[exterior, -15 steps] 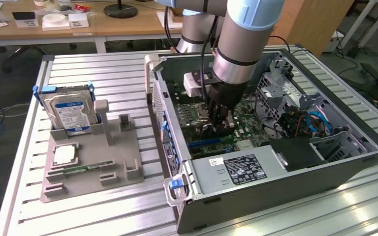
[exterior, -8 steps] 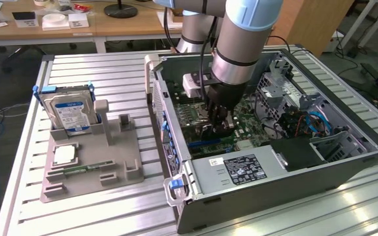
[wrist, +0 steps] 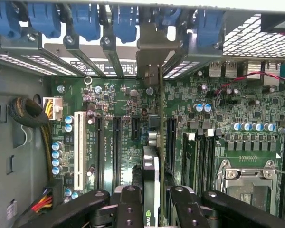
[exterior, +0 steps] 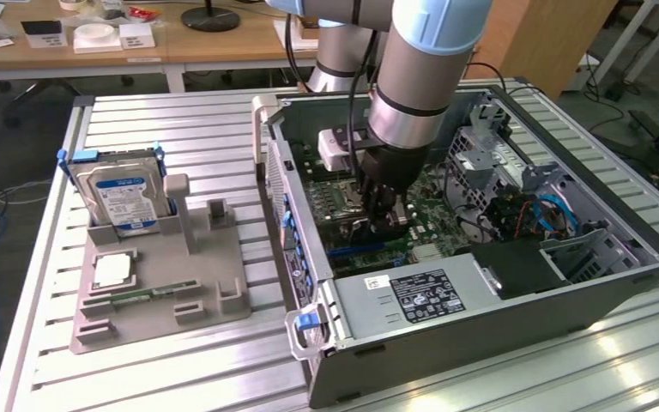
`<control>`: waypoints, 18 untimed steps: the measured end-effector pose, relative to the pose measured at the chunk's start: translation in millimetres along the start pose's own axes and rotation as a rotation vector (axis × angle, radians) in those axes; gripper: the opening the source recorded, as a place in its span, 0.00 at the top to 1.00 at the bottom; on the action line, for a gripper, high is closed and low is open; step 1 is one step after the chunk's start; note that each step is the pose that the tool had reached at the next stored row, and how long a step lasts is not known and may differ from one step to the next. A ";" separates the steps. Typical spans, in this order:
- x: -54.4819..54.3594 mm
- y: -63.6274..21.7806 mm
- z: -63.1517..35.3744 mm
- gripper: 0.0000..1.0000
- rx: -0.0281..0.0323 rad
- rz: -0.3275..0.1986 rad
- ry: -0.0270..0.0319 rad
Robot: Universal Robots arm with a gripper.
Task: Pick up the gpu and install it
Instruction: 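Insert the gpu into the slot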
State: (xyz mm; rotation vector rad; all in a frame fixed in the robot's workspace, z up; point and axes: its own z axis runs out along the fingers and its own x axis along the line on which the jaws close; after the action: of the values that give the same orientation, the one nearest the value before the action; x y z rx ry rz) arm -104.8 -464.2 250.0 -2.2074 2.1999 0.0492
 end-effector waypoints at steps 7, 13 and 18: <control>-0.2 0.0 0.0 0.73 0.0002 0.007 0.0079; -0.2 0.0 -0.1 0.73 0.0007 0.023 0.0171; -0.3 -0.4 -1.4 0.73 0.0006 0.023 0.0172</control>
State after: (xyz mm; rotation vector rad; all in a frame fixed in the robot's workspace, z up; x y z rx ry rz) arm -104.4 -464.0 251.4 -2.1905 2.2341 0.0302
